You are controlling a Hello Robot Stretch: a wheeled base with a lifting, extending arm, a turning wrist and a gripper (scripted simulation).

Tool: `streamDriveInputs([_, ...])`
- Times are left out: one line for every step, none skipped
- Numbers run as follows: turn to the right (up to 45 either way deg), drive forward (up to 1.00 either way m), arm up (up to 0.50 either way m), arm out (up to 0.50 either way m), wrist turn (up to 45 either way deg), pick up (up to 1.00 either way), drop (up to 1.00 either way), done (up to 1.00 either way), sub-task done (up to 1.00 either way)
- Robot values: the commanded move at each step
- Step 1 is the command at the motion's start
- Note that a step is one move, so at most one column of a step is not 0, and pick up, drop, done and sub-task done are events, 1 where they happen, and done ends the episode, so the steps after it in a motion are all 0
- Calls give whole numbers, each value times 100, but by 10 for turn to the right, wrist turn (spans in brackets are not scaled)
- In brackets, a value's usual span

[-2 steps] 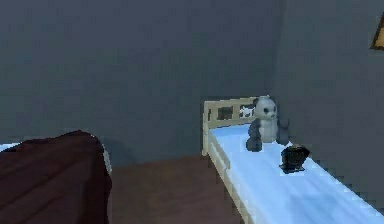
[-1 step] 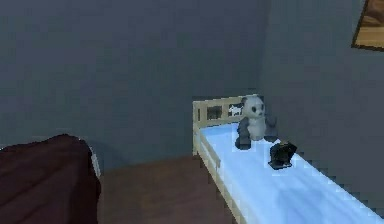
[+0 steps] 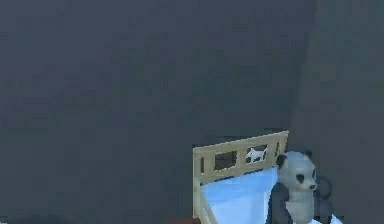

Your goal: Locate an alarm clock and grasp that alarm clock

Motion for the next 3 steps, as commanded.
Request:
streamDriveInputs([-330,0,0,0,0,0,0,0,0])
streamDriveInputs([0,0,50,0,0,0,0,0,0])
streamDriveInputs([0,0,12,0,0,0,0,0,0])
